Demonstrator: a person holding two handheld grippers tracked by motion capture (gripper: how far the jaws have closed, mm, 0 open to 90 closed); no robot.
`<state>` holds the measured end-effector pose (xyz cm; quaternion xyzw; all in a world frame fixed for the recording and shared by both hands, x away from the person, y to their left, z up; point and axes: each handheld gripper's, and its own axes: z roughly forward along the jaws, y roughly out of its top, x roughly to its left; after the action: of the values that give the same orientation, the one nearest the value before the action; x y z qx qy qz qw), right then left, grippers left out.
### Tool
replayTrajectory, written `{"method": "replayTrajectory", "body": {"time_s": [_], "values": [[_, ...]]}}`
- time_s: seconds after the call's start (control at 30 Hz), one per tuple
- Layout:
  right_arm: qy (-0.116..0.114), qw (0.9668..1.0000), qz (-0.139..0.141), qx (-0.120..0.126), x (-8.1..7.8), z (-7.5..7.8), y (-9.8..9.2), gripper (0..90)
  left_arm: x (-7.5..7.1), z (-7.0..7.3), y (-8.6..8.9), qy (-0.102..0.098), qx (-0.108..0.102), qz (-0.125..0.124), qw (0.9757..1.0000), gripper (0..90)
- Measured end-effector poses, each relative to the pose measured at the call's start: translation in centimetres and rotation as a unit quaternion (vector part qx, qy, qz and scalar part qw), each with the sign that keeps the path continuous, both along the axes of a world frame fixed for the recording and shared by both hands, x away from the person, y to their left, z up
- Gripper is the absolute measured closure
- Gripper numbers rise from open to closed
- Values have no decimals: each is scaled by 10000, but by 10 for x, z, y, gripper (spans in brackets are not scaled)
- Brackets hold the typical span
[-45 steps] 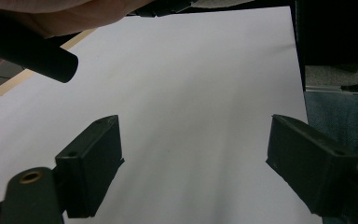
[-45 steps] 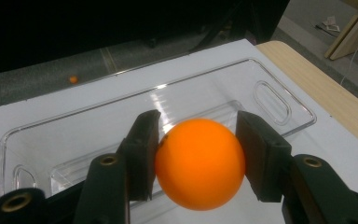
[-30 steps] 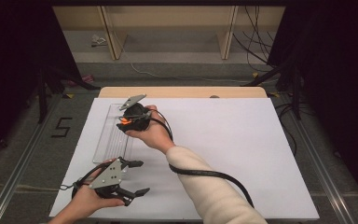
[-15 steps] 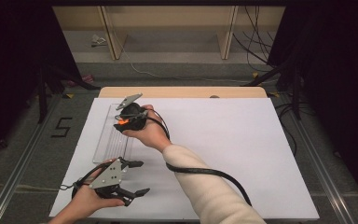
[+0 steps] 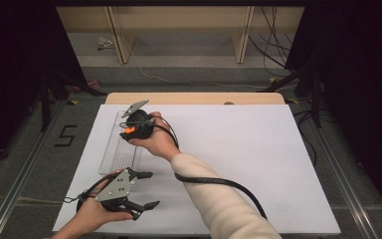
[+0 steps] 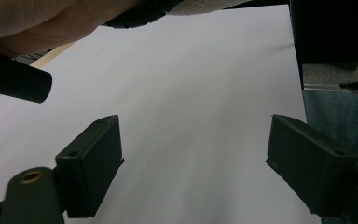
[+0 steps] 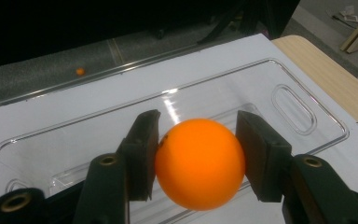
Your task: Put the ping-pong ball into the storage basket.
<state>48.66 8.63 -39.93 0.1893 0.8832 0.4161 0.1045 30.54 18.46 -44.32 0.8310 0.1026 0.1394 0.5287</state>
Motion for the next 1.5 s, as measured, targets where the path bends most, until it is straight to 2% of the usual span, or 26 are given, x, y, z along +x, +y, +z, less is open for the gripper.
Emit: {"method": "replayTrajectory", "body": {"time_s": [1.5], "values": [[206,9996,57,-187,6,-15,13,510,0,0,0,23,24,-36,10000,176]]}}
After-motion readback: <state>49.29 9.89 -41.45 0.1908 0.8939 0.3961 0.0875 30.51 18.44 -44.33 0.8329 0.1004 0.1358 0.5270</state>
